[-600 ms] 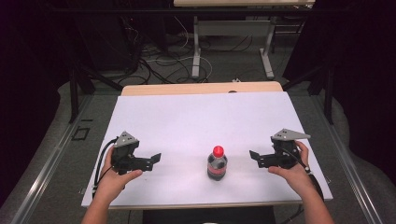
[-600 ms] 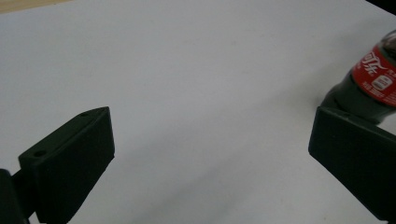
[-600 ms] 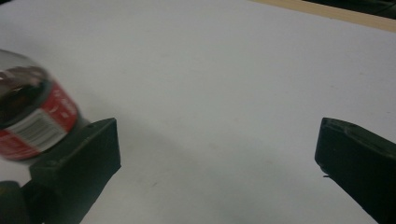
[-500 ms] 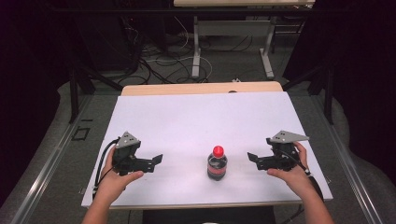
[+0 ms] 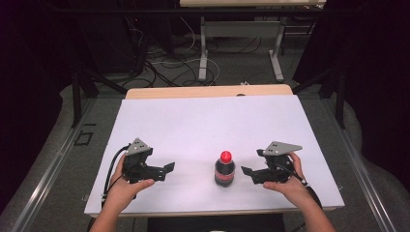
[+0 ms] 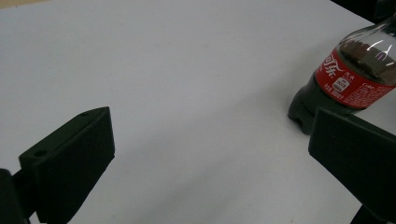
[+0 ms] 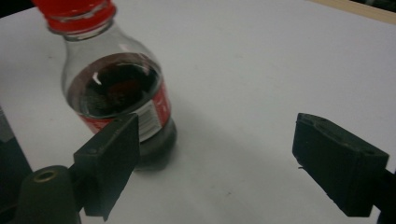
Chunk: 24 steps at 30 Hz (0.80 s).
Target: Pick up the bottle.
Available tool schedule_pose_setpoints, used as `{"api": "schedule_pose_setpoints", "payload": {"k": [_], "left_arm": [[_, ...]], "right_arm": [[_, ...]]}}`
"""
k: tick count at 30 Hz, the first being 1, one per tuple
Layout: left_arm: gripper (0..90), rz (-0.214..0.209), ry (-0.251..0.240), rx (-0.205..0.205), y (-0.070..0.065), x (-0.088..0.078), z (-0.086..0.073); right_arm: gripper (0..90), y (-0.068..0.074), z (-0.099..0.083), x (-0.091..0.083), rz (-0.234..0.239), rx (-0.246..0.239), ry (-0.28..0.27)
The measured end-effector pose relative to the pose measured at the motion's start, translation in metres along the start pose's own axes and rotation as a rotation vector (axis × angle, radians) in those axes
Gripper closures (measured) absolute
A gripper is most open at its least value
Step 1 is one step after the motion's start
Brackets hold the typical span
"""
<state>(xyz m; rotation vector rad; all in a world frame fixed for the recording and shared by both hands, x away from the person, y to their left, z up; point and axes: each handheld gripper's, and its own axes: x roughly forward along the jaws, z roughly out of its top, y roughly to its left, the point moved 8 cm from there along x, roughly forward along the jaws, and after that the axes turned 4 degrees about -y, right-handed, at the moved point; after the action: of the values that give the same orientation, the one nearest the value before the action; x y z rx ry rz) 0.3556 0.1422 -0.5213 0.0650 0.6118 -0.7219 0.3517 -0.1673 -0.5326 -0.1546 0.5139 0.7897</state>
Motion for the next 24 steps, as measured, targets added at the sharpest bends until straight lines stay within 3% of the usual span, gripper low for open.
{"api": "schedule_pose_setpoints", "payload": {"k": [6, 11, 18, 21, 24], "left_arm": [[0.8, 0.003, 0.008, 0.013, -0.003, 0.004, -0.002], [1.0, -0.001, 0.021, 0.012, -0.004, 0.006, -0.006], [1.2, -0.004, 0.036, 0.034, -0.006, 0.008, -0.008], [1.3, -0.005, 0.043, 0.037, -0.006, 0.008, -0.009], [1.4, 0.0, 0.042, 0.041, -0.006, 0.009, -0.009]], "right_arm": [[15.3, 0.022, -0.006, 0.017, 0.096, -0.022, 0.029], [16.6, 0.036, -0.008, 0.028, 0.146, -0.028, 0.034], [19.9, 0.044, -0.011, 0.04, 0.158, -0.039, 0.039], [23.3, 0.048, -0.015, 0.045, 0.169, -0.047, 0.066], [23.6, 0.049, -0.016, 0.05, 0.151, -0.056, 0.064]]}}
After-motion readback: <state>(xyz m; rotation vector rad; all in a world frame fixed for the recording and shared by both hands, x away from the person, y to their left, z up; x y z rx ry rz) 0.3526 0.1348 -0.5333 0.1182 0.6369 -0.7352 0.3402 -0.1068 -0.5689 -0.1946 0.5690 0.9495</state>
